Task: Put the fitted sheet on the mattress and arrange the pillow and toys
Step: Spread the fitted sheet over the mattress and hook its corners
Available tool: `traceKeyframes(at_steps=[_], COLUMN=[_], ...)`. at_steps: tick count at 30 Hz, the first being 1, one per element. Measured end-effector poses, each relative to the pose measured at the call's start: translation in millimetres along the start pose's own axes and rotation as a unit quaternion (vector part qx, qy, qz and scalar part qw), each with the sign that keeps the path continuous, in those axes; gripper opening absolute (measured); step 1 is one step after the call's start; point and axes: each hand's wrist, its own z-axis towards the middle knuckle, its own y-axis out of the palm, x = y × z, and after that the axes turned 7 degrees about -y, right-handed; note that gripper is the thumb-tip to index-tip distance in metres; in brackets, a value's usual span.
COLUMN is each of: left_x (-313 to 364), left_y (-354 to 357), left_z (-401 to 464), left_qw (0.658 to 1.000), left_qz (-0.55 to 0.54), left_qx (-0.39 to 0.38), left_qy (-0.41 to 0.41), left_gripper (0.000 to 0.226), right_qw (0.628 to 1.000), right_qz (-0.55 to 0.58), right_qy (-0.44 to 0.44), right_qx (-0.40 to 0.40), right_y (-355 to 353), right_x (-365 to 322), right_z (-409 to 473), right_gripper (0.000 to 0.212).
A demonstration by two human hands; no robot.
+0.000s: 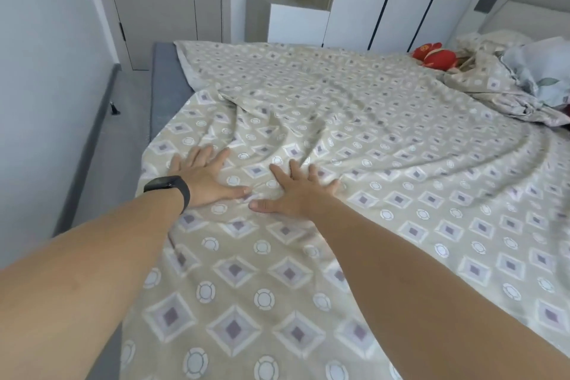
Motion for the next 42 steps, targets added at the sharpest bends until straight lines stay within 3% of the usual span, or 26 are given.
traceKeyframes(at_steps=[4,7,9,14,23,33,39,42], left_x=[-1.5,2.4,5.3,4.8,10.8,21.6,26.7,31.8], left_y=[-12.1,-13.4,-19.0,-33.8,-48.8,-80.3,-81.1,-80.4], left_z=[18.8,21.5,26.2,40.6,56.3,92.5,100.7,102.6], left_qw=[0.998,0.997,0.992,0.973,0.943,0.871,0.854,0.847], left_qz=[0.003,0.008,0.028,0.070,0.087,0.138,0.154,0.168], left_qx=[-0.060,-0.071,-0.120,-0.214,-0.317,-0.465,-0.489,-0.494], left_qy=[-0.014,-0.023,-0.034,-0.049,-0.056,-0.077,-0.089,-0.106], left_gripper=[0.153,0.154,0.152,0.151,0.163,0.165,0.168,0.168], right_qw=[0.998,0.997,0.994,0.995,0.984,0.971,0.966,0.967], right_qz=[0.020,0.021,0.027,-0.001,-0.029,-0.014,0.019,0.027], right_qy=[0.040,0.053,0.072,0.054,0.050,0.099,0.108,0.117], right_qx=[-0.037,-0.054,-0.078,-0.089,-0.169,-0.217,-0.234,-0.227], right_y=[-20.6,-24.9,-29.8,-54.2,-54.3,-68.5,-72.0,-66.0], right_x=[-13.2,-18.8,-20.9,-26.2,-27.2,-44.1,-44.9,-45.3], right_z=[27.5,36.8,34.9,64.5,83.1,106.7,112.0,110.0], right_gripper=[0.134,0.135,0.135,0.109,0.126,0.150,0.149,0.139])
